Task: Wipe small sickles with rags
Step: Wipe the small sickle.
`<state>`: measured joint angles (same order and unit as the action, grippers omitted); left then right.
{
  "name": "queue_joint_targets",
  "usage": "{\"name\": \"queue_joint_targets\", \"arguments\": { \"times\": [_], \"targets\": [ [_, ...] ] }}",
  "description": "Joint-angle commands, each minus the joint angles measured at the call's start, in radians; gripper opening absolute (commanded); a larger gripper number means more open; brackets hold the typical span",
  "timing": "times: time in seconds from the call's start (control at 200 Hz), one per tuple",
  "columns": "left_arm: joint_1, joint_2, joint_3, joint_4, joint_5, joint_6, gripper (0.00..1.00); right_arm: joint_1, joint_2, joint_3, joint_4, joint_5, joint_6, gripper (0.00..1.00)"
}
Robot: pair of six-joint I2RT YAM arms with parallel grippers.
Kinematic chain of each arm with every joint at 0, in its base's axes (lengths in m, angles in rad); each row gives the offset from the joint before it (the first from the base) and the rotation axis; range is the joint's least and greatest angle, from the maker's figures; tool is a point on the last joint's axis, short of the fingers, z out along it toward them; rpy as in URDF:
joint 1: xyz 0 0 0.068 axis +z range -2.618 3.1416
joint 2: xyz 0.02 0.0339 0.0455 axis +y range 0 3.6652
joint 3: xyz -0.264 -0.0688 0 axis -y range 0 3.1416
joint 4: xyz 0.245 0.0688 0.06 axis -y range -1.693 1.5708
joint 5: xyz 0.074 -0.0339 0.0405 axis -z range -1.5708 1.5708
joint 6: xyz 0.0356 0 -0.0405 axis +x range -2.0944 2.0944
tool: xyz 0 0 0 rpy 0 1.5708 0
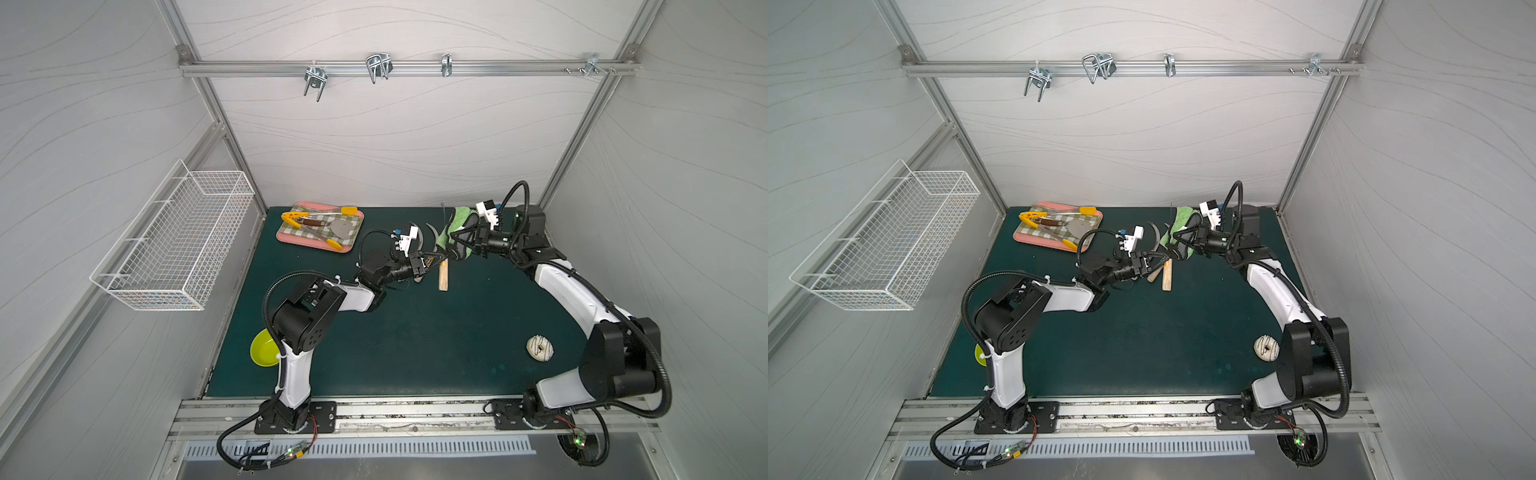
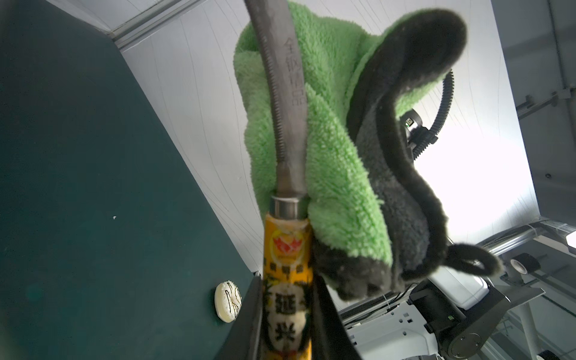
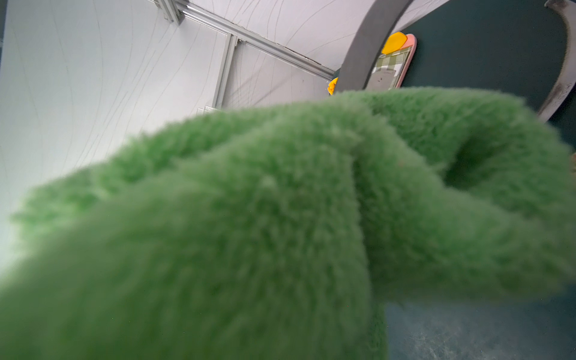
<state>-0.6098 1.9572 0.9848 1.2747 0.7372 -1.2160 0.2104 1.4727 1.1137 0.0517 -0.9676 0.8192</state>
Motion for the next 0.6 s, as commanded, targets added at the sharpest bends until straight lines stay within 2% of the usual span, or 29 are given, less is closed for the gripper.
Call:
{"name": "queue_joint_targets", "arguments": {
  "times": [0.0, 0.285, 0.495, 0.595],
  "targets": [
    [0.001, -0.006, 0.087, 0.09, 0.026, -0.017, 0.0, 0.058, 0.041, -0.017, -0.093, -0.003, -0.061, 0.1],
    [0.026, -0.034, 0.105, 0.053, 0.04, 0.001, 0.0, 0.121, 0.047, -0.103, -0.142, 0.025, -0.124, 0.1],
    [0.054, -0.041, 0.084, 0.042, 0.054, 0.008, 0.0, 0.121, -0.037, -0.147, -0.185, 0.059, -0.168, 0.1],
    [0.07, -0.047, 0.051, 0.052, 0.058, 0.004, 0.0, 0.107, -0.097, -0.113, -0.292, 0.116, -0.246, 0.09]
  ]
}}
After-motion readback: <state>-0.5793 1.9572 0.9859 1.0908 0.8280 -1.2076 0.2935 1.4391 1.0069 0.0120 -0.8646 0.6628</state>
